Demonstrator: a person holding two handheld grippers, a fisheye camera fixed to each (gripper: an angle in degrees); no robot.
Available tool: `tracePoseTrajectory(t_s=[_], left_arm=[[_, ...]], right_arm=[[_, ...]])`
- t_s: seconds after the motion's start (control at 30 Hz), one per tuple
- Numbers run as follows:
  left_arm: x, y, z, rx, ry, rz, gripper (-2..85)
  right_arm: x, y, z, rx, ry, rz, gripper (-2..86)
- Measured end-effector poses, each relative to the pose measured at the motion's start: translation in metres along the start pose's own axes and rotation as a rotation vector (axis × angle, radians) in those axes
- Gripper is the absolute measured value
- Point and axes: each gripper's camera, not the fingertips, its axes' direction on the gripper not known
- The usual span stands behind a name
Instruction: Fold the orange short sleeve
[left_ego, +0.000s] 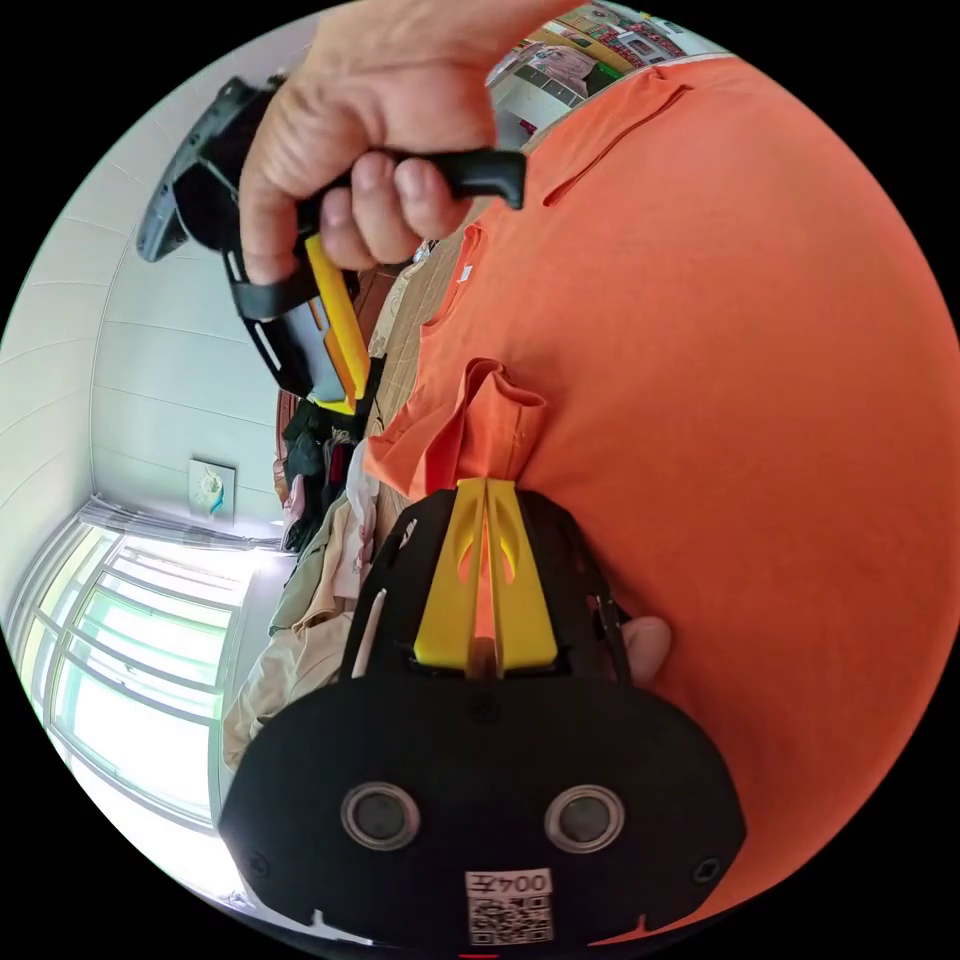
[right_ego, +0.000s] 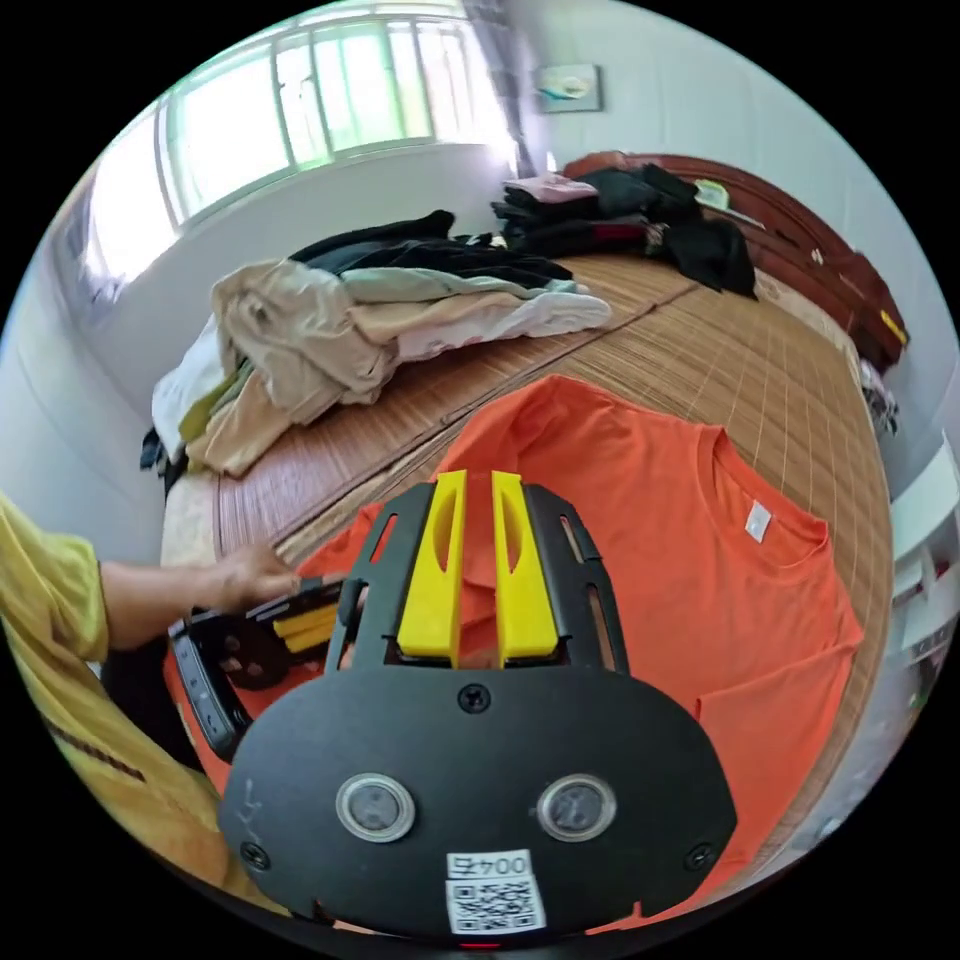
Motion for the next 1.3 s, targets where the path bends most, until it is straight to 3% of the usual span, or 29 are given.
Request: tracePoseTrajectory(t_s=[0.23,0.4,0.47,0.6,0.7,0.8,0.9,1.03,1.17,1.3], left_arm=[[-0.006,0.002,0.001,0.001,-0.001,0.000,0.1],[-0.011,0.003,0.002,0.002,0.002,-0.003,0.1],[-0.012,0.003,0.003,0.002,0.006,-0.006,0.1],[-0.014,0.002,0.005,0.000,0.011,-0.008,0.1],[-0.015,0.001,0.006,0.002,0.011,-0.011,0.1],[-0.016,0.001,0.008,0.003,0.015,-0.014,0.1],[-0.017,0.000,0.010,0.003,0.018,-0.015,0.1],[-0.017,-0.003,0.011,0.002,0.018,-0.014,0.1],[-0.017,-0.005,0.013,0.001,0.016,-0.012,0.1],[-0.016,-0.007,0.015,-0.001,0.014,-0.009,0.1]], right_arm=[[0.067,-0.090,0.045,-0.143,-0.210,0.276,10.7],[0.092,-0.118,0.060,-0.205,-0.182,0.397,8.8],[0.098,-0.126,0.059,-0.193,-0.174,0.401,1.6],[0.110,-0.145,0.035,-0.082,-0.089,0.401,-0.2],[0.130,-0.153,0.053,-0.157,-0.060,0.428,-0.1],[0.145,-0.152,0.081,-0.277,-0.112,0.459,1.9],[0.154,-0.145,0.057,-0.186,-0.268,0.512,9.6],[0.100,-0.113,-0.001,-0.089,-0.281,0.346,12.4],[-0.022,-0.070,-0.020,-0.129,0.019,-0.019,11.5],[-0.084,-0.061,-0.019,-0.263,0.183,-0.171,9.3]])
